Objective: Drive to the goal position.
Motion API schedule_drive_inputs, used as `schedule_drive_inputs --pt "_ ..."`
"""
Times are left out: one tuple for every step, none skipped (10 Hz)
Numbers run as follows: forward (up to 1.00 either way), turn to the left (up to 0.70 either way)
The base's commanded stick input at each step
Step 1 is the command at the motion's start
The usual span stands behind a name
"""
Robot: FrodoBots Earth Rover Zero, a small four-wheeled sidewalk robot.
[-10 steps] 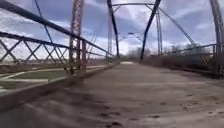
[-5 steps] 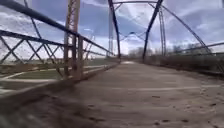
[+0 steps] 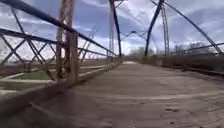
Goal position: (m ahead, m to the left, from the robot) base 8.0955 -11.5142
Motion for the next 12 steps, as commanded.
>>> schedule_drive_inputs --pt "1.0 -0.05" --pt "1.0 -0.02" --pt "1.0 0.01" --pt "1.0 0.01" --pt "1.0 0.01" --pt "1.0 -0.03" --pt "1.0 -0.07" --pt "1.0 -0.11" --pt "1.0 -0.15" --pt "1.0 -0.17" --pt "1.0 -0.19" --pt "1.0 -0.23"
